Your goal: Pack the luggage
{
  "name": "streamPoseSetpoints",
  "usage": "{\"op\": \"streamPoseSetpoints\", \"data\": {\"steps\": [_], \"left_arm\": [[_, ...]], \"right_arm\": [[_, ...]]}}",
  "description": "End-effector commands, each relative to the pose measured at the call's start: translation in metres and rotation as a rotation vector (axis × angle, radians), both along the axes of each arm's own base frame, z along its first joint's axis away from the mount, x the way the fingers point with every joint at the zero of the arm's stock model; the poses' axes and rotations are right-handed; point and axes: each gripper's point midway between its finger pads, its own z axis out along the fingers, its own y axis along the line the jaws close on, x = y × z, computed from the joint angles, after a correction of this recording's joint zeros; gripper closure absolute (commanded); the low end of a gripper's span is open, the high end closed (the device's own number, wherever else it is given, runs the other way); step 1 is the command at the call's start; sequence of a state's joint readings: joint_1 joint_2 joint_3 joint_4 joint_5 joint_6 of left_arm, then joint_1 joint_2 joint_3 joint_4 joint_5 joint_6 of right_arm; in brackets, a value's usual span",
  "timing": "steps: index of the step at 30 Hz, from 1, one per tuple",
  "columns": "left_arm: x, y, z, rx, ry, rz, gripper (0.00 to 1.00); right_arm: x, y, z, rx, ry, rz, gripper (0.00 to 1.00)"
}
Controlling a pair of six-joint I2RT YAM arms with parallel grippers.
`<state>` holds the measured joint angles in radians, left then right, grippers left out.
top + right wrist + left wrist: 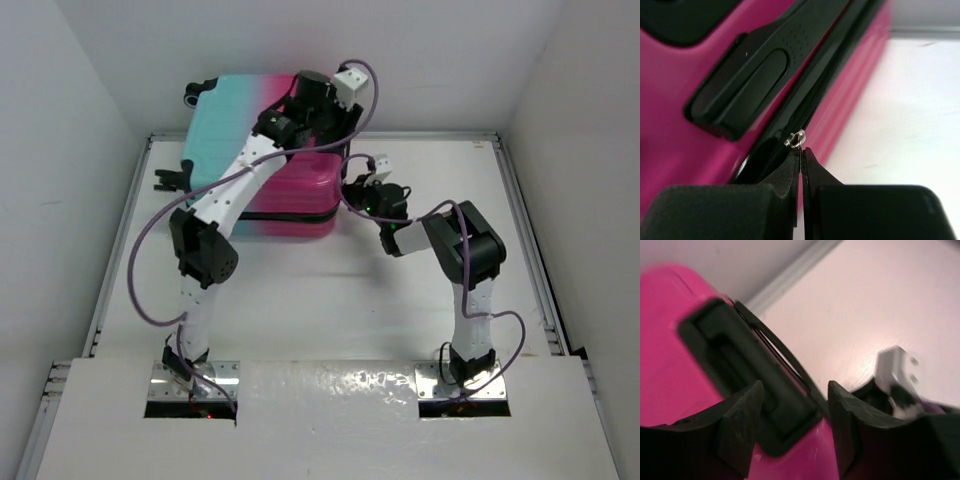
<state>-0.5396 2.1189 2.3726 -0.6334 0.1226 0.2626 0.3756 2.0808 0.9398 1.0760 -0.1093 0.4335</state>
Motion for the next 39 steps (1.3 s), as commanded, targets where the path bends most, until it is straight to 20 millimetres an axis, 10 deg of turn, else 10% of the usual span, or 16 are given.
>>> {"op": "streamPoseSetpoints", "data": {"steps": [1,4,11,19,23,30,35,39], "left_arm": [[0.011,0.008,-0.005,-0.081,0.056,0.149,0.47],[0.015,0.033,-0.036,-0.016,0.115,0.316,0.49],[0.020,0.067,-0.046,0.139,0.009,0.568,0.58],[-0.036,0.109,-0.077,0.487,0.120,0.551,0.55],[-0.058,0.117,-0.097,0.530,0.159,0.483,0.47],[-0.029,0.100,-0.148,0.562,0.176,0.480,0.47],[-0.044,0.104,-0.194,0.556,0.361,0.294,0.88],[-0.067,0.110,-0.179,0.468,0.407,0.125,1.00]], "right_arm": [[-0.073,0.101,0.058,0.178,-0.077,0.320,1.00],[-0.108,0.123,0.049,0.174,-0.050,0.371,1.00],[-0.120,0.128,0.032,0.174,-0.002,0.362,1.00],[-0.115,0.127,0.023,0.143,0.018,0.345,1.00],[-0.117,0.125,0.018,0.143,0.027,0.341,1.00],[-0.117,0.125,0.013,0.121,0.043,0.344,1.00],[-0.112,0.115,-0.001,0.136,0.112,0.305,1.00],[-0.093,0.081,-0.015,0.160,0.174,0.170,1.00]]}}
